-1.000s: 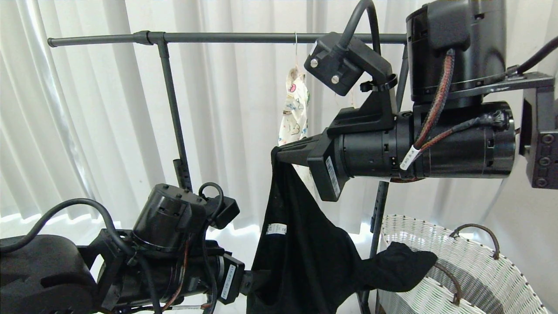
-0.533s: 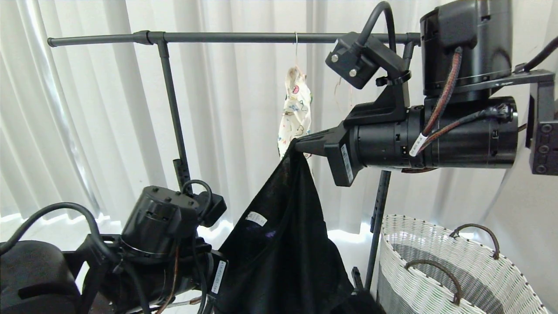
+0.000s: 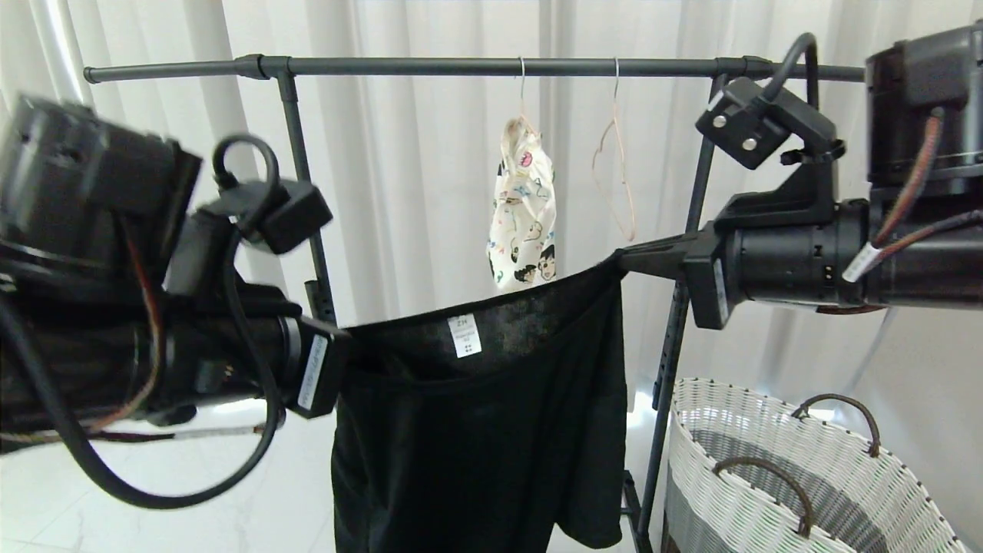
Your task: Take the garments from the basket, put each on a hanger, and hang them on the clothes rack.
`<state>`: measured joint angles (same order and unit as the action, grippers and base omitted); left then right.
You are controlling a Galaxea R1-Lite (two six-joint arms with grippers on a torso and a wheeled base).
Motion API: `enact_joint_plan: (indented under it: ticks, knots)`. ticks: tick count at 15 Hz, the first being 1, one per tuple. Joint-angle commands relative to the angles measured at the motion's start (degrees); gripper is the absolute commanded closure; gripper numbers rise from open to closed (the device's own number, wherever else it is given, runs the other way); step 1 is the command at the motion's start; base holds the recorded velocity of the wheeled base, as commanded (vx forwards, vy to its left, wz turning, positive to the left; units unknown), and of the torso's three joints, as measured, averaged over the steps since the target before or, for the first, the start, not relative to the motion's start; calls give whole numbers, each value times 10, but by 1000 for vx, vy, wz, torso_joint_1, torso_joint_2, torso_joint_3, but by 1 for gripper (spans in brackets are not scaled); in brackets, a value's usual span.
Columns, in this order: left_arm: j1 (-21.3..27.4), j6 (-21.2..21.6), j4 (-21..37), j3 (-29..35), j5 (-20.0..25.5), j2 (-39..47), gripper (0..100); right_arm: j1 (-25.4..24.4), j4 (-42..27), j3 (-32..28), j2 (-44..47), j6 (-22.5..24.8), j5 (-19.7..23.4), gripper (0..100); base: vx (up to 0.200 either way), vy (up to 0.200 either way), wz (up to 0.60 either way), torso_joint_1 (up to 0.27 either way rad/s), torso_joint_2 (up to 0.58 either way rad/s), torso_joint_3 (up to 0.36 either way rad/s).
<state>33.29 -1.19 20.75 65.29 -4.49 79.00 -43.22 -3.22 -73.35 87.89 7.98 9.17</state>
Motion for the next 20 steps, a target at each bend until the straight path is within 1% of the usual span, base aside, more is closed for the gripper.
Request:
enact_joint_plan:
  ticks: [1, 2, 3, 4, 5, 8, 11, 15, 17, 19, 20]
  knots:
    - [8, 47, 85, 159, 2, 23, 100, 16, 0, 60, -80, 0, 0, 100, 0, 0, 0, 0, 0, 0]
    - [8, 83, 88, 179, 0, 25, 100, 23, 0, 63, -92, 0, 0, 100, 0, 0, 0, 0, 0, 0]
    - [8, 106, 88, 187, -3, 25, 100, 30, 0, 61, -97, 0, 0, 100, 0, 0, 0, 0, 0, 0]
    - [9, 140, 87, 198, -13, 21, 100, 45, 3, 52, -102, 2, 1, 100, 0, 0, 0, 0, 0, 0]
    - [9, 146, 87, 199, -14, 20, 100, 50, 8, 44, -102, 2, 1, 100, 0, 0, 0, 0, 0, 0]
    - [19, 145, 85, 197, -11, 9, 100, 56, 10, -1, -100, 2, 1, 100, 0, 0, 0, 0, 0, 0]
    - [30, 144, 77, 196, -11, -4, 100, 56, 10, -21, -98, 2, 1, 100, 0, 0, 0, 0, 0, 0]
    - [41, 145, 43, 193, -11, -7, 100, 56, 8, -26, -101, 5, 1, 100, 0, 0, 0, 0, 0, 0]
    - [44, 146, 38, 192, -11, -6, 100, 56, 5, -26, -103, 5, 1, 100, 0, 0, 0, 0, 0, 0]
    - [44, 146, 28, 192, -11, -3, 100, 56, -15, -26, -117, 5, 1, 100, 0, 0, 0, 0, 0, 0]
    - [44, 146, 11, 192, -11, 2, 100, 55, -38, -26, -130, 5, 4, 100, 0, 0, 0, 0, 0, 0]
